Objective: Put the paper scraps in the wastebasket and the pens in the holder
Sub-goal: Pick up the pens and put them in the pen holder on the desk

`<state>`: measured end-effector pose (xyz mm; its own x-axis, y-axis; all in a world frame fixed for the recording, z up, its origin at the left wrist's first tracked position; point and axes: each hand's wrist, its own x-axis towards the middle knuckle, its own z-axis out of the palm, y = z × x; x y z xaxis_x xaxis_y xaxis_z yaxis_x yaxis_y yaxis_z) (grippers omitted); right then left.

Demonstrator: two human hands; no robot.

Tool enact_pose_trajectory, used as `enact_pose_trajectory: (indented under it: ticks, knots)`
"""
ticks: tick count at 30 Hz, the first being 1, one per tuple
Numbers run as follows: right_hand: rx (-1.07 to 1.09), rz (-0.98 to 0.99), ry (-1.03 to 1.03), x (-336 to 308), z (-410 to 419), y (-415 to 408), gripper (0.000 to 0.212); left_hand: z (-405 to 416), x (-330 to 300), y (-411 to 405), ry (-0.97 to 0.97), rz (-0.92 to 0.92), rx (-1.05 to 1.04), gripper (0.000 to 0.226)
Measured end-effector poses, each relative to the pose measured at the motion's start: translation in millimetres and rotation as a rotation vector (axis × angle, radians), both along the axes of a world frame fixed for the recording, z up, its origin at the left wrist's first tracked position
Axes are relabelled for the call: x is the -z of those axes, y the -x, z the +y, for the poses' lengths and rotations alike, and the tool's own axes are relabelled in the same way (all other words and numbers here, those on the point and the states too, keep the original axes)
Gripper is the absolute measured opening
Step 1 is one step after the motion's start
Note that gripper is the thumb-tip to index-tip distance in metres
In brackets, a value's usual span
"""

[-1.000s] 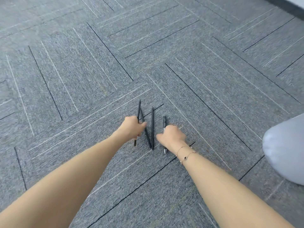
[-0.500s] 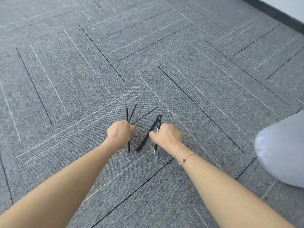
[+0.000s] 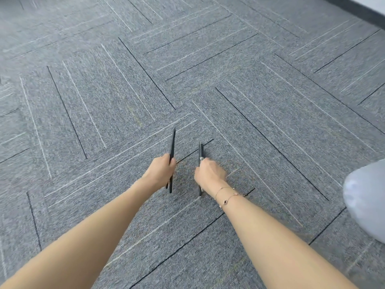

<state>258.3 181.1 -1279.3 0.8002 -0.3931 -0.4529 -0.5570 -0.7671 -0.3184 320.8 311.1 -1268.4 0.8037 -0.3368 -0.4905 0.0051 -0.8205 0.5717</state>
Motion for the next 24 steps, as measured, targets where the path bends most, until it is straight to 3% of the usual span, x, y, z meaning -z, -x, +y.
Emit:
enact_pose_trajectory:
  ticks: [4, 6, 11, 15, 24]
  knots:
    - [-0.088, 0.023, -0.027, -8, -14, 5, 0.016, -6, -16, -3, -0.230, -0.165, 0.136, 0.034]
    - [-0.103, -0.013, -0.106, -15, -26, 14, 0.016, -10, -23, -5, -0.255, -0.167, 0.151, 0.037]
    - [-0.115, -0.148, -0.140, -58, -68, 32, 0.015, -34, -54, -12, -0.107, 0.066, 0.157, 0.031]
    - [-0.106, -0.195, -0.180, -108, -106, 33, 0.017, -63, -104, -23, -0.031, 0.139, 0.209, 0.024]
    - [-0.052, -0.318, -0.161, -247, -137, 44, 0.027, -129, -264, -18, 0.016, -0.076, 0.309, 0.028]
